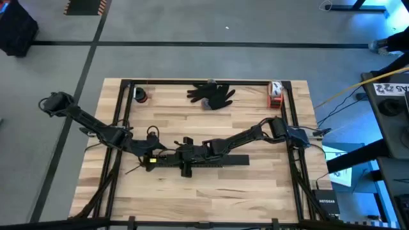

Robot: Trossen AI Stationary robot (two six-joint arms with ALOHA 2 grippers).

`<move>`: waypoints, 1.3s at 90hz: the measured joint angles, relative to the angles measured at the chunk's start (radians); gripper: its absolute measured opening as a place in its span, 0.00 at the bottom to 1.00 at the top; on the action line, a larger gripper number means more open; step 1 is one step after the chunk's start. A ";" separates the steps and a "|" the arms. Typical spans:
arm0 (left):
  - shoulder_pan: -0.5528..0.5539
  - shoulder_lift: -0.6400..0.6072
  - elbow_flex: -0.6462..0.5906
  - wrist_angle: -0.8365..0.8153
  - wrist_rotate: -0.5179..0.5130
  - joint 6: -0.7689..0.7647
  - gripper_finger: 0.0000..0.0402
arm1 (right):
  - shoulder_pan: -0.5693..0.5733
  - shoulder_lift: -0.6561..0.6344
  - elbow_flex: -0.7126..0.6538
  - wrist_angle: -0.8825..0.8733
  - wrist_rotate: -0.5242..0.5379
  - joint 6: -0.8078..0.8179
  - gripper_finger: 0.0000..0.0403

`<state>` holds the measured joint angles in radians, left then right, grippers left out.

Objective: Ziptie cables
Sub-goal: Close the cable duct

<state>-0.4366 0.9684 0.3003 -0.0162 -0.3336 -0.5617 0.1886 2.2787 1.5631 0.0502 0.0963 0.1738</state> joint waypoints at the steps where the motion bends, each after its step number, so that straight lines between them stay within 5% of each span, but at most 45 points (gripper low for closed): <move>1: 0.000 0.000 0.000 0.000 0.000 0.000 0.70 | 0.000 0.000 0.000 0.000 0.000 0.000 0.56; 17: 0.000 0.000 0.000 0.000 0.000 0.000 0.70 | 0.000 0.000 0.000 0.002 -0.002 0.010 0.59; 38: 0.000 0.000 0.000 -0.001 0.000 -0.007 0.70 | 0.000 0.002 0.038 -0.024 -0.032 0.005 0.78; 55: 0.000 0.000 0.000 -0.002 0.000 -0.007 0.70 | -0.002 0.000 0.165 -0.192 -0.037 -0.030 0.86; 87: 0.000 0.000 0.000 -0.003 0.000 -0.011 0.70 | -0.028 -0.004 0.360 -0.461 0.039 -0.102 0.81; 117: 0.000 0.000 0.000 -0.003 0.000 -0.015 0.70 | -0.027 -0.004 0.367 -0.474 0.035 -0.102 0.76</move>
<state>-0.4366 0.9688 0.3000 -0.0193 -0.3340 -0.5766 0.1612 2.2749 1.9301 -0.4242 0.1310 0.0719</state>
